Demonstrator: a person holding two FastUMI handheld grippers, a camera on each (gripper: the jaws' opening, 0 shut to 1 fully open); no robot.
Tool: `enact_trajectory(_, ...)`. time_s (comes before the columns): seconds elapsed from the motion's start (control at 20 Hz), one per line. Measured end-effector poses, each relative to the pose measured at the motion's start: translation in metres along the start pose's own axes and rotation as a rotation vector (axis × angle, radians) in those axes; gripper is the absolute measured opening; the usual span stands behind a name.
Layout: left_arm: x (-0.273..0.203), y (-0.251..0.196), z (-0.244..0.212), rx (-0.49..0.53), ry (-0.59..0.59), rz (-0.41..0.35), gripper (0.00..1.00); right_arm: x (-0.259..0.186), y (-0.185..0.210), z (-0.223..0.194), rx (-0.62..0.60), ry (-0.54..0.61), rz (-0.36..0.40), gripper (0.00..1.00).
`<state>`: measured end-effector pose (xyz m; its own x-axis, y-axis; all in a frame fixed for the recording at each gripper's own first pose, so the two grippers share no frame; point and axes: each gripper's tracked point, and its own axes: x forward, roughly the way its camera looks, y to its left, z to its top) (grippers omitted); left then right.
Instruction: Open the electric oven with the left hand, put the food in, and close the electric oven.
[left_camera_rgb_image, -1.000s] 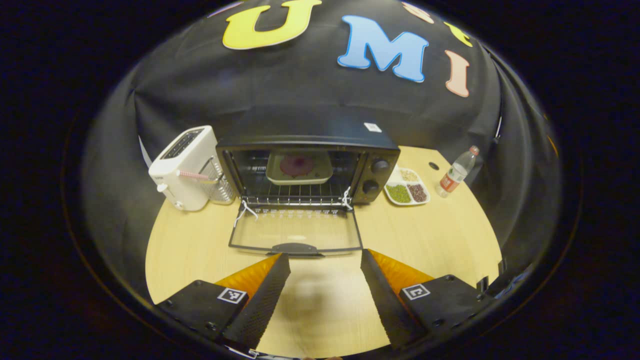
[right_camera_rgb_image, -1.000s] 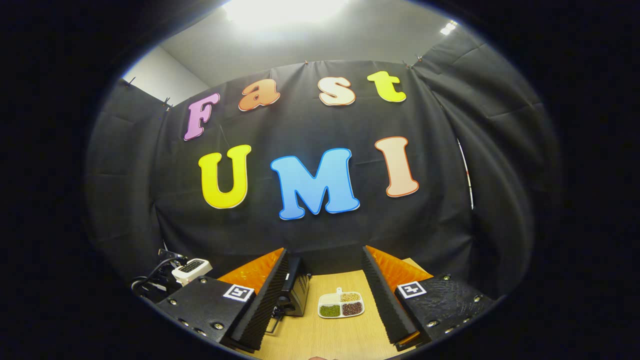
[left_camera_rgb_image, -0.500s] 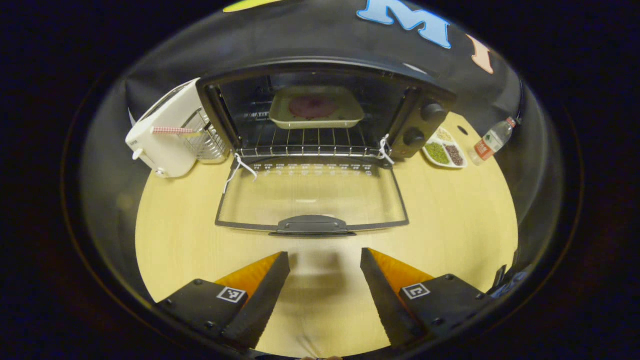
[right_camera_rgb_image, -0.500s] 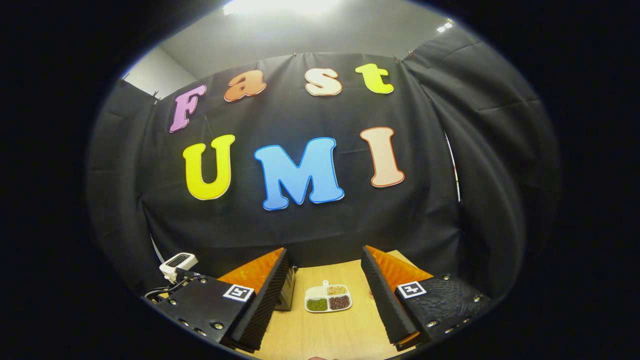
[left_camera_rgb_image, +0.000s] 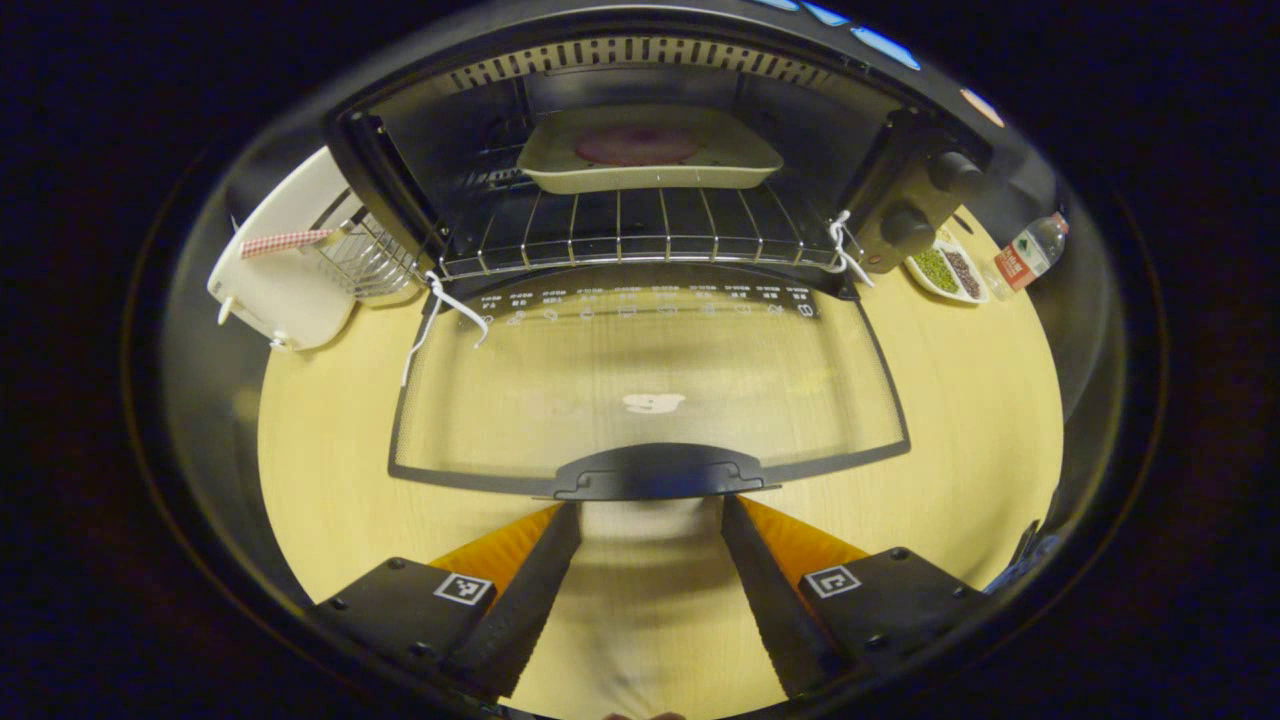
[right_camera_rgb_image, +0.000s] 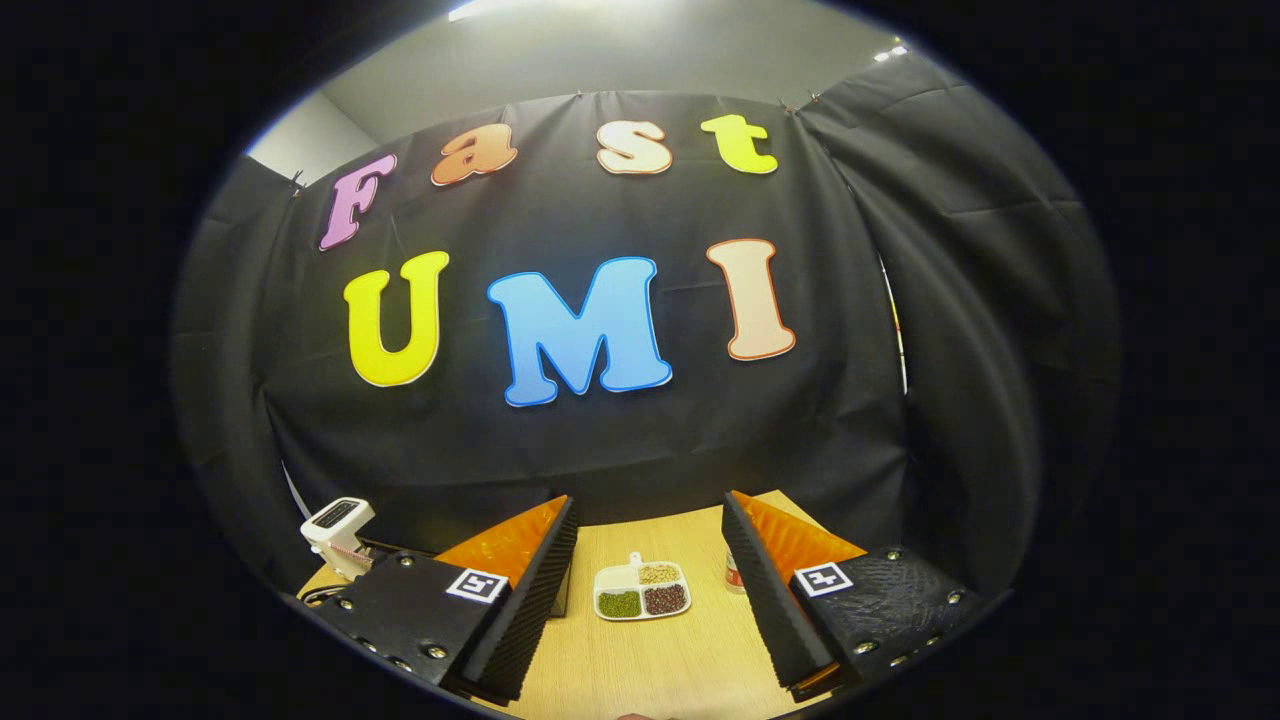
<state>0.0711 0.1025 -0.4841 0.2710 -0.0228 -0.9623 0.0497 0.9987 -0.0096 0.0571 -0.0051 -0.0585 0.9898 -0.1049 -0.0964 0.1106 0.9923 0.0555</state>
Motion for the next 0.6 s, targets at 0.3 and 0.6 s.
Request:
enact_trajectory(0.3, 0.006, 0.001, 0.001, 0.010, 0.018, 0.000, 0.97, 0.006, 0.003, -0.001, 0.007, 0.012, 0.001, 0.89)
enact_trajectory(0.6, -0.017, 0.000, 0.004, 0.007, -0.039, -0.005, 0.97, 0.010, 0.019, 0.000, 0.007, 0.012, 0.039, 0.89)
